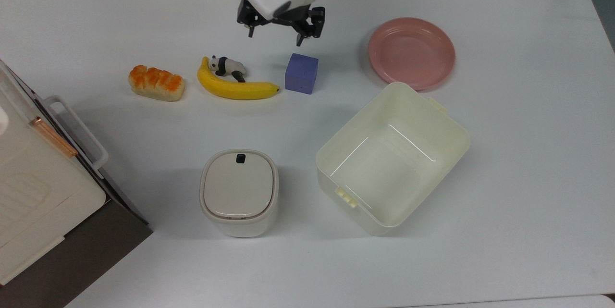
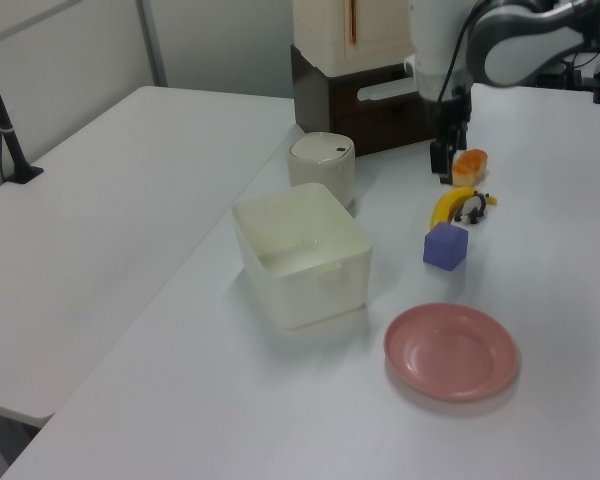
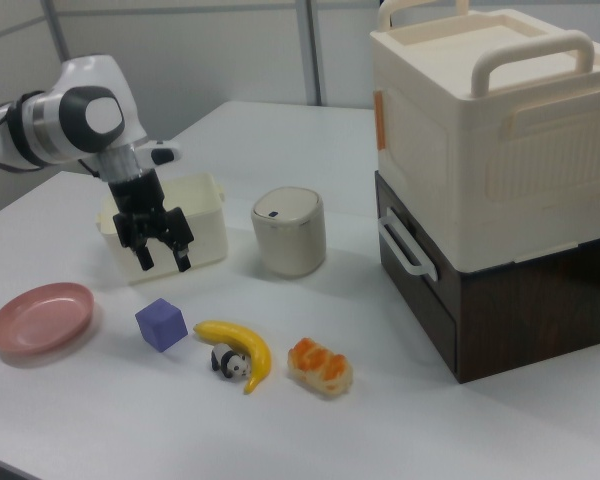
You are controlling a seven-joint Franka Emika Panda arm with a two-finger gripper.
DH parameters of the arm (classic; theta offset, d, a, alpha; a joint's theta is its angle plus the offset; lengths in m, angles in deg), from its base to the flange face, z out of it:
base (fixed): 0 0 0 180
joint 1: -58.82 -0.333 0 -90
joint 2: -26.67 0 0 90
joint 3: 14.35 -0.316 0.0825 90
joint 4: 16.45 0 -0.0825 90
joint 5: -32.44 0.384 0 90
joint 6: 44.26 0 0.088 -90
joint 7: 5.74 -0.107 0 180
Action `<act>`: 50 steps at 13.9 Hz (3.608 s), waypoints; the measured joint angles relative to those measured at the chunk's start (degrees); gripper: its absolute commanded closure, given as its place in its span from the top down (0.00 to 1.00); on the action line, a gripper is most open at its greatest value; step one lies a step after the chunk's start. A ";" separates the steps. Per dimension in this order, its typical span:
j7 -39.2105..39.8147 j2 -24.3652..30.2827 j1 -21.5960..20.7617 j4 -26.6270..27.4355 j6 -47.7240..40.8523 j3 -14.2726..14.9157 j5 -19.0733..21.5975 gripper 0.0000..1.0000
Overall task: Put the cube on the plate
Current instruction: 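Move the open gripper over the purple cube, then lower the gripper around the purple cube and close it, then lift the purple cube and carry it over the pink plate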
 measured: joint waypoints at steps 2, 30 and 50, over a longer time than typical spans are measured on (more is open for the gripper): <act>-1.34 -1.27 -0.48 0.53 0.01 -0.67 -0.77 1.00; -17.52 -10.36 -4.49 5.32 4.09 -0.80 -7.01 0.00; -32.84 -8.30 -9.53 -3.02 -4.03 -20.26 -6.94 0.00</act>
